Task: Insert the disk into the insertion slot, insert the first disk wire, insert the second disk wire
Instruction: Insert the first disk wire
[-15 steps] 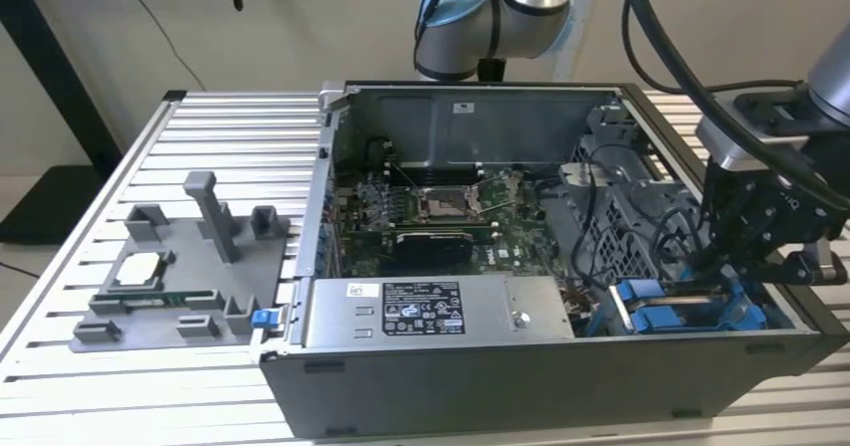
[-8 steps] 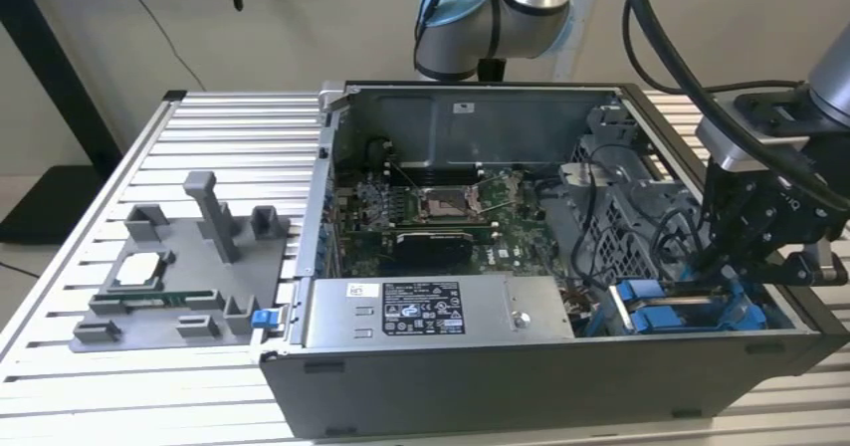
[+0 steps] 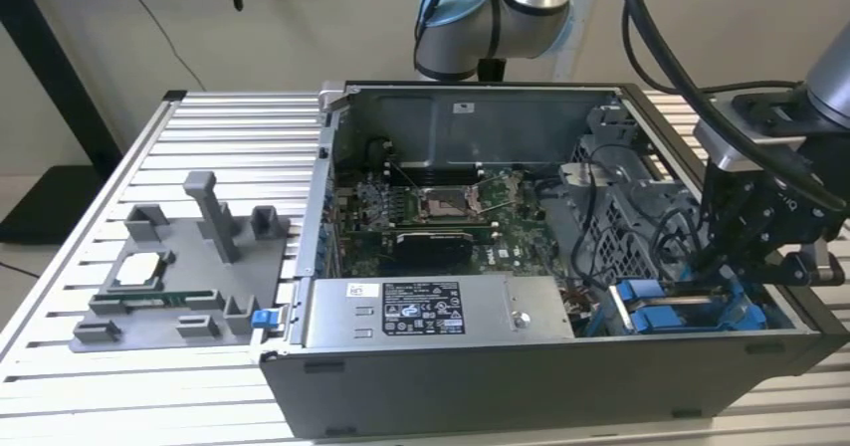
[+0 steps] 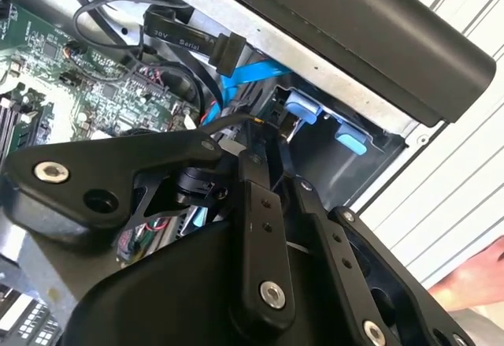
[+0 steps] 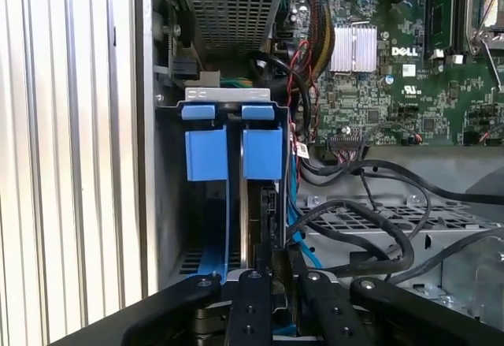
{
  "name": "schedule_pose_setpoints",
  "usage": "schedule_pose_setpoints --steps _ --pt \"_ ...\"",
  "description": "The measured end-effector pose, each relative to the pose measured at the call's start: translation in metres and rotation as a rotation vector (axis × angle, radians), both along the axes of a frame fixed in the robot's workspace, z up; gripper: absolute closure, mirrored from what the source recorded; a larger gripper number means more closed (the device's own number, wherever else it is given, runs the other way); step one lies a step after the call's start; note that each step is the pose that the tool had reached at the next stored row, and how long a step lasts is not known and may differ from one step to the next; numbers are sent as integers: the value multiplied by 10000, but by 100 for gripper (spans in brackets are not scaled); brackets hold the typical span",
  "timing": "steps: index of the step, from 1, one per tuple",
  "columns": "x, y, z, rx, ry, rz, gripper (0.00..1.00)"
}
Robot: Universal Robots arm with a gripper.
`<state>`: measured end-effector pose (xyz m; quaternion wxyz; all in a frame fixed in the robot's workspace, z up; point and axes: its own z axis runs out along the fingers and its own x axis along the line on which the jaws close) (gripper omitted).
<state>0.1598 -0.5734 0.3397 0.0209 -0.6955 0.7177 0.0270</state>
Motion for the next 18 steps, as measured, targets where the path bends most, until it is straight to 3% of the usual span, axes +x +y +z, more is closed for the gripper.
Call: schedule_pose_setpoints --steps 10,11,14,18 --pt "-1 1 -113 -11 0 -87 100" --pt "-1 1 -121 -16 1 -90 0" --pt "0 0 -91 20 -2 -91 0" --pt "0 1 86 45 0 -90 0"
